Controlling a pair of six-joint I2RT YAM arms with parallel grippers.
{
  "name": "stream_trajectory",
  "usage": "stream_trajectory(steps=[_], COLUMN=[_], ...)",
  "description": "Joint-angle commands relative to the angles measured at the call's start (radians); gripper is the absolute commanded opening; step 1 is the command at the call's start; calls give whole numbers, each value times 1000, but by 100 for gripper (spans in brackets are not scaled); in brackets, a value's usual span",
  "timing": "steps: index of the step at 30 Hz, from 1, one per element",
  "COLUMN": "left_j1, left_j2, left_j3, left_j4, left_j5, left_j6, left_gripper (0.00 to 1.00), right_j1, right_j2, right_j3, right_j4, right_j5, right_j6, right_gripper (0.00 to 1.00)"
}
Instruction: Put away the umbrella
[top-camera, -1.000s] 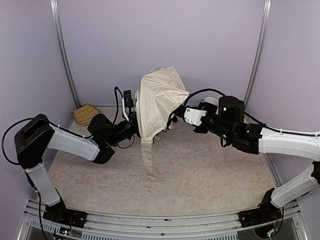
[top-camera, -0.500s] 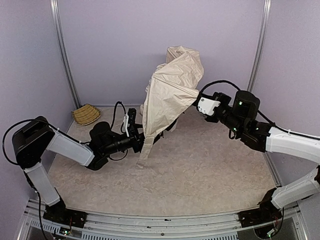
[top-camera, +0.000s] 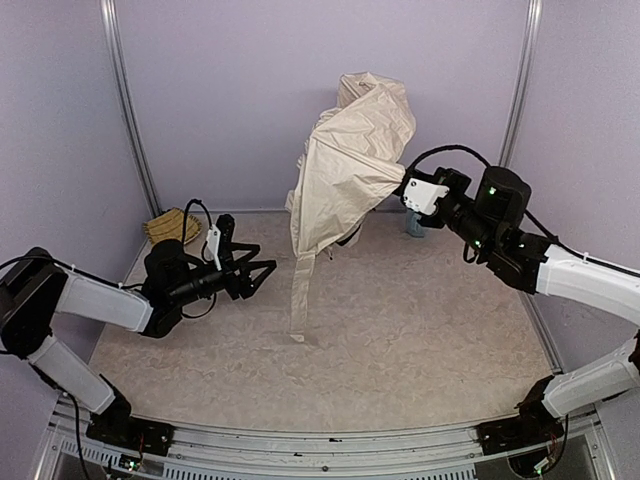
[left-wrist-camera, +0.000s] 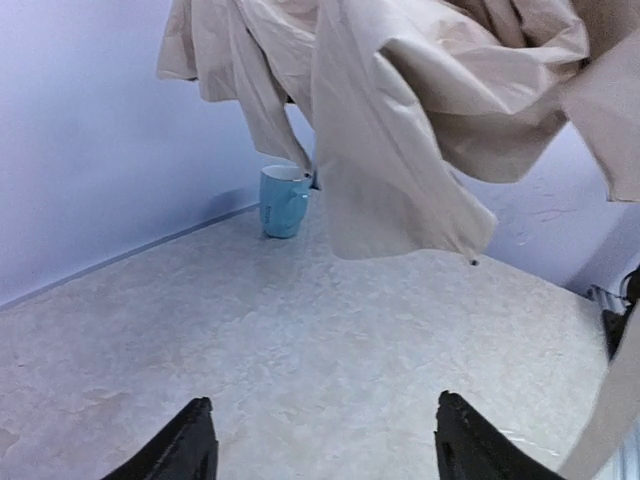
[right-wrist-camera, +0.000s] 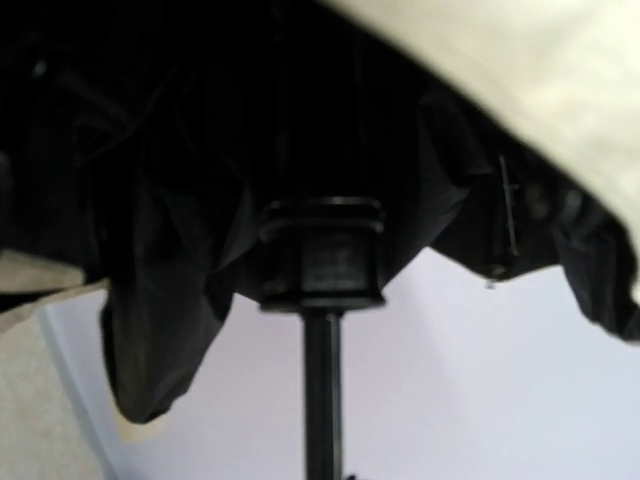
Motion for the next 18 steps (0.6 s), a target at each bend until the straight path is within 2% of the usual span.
stream_trajectory(steps=[1,3,6,10,12,18], left_j1=[3,-48,-139,-168,-165,-180], left_j2=[-74,-87,-84,-35,-13,56], left_j3=[-17,-18,-9,30,45,118], left_j4=[-8,-19,-73,-100,-97,-216], left_j5=[314,368,358,339,348,356], left_j6=[43,80,171,186,176,232], left_gripper=[69,76,89,91,84,36], right_j1=[-11,-11,-11,-10,-11,-10], right_j2=[-26,-23,-16,-11,-14,-37], right_j3=[72,79,84,91,94,96], right_j4=[46,40,34,17,13,-15], right_j5=[-26,-32,-38,-47,-51,-90], right_j6=[11,14,12,14,21,63], right_gripper=[0,0,0,0,0,0])
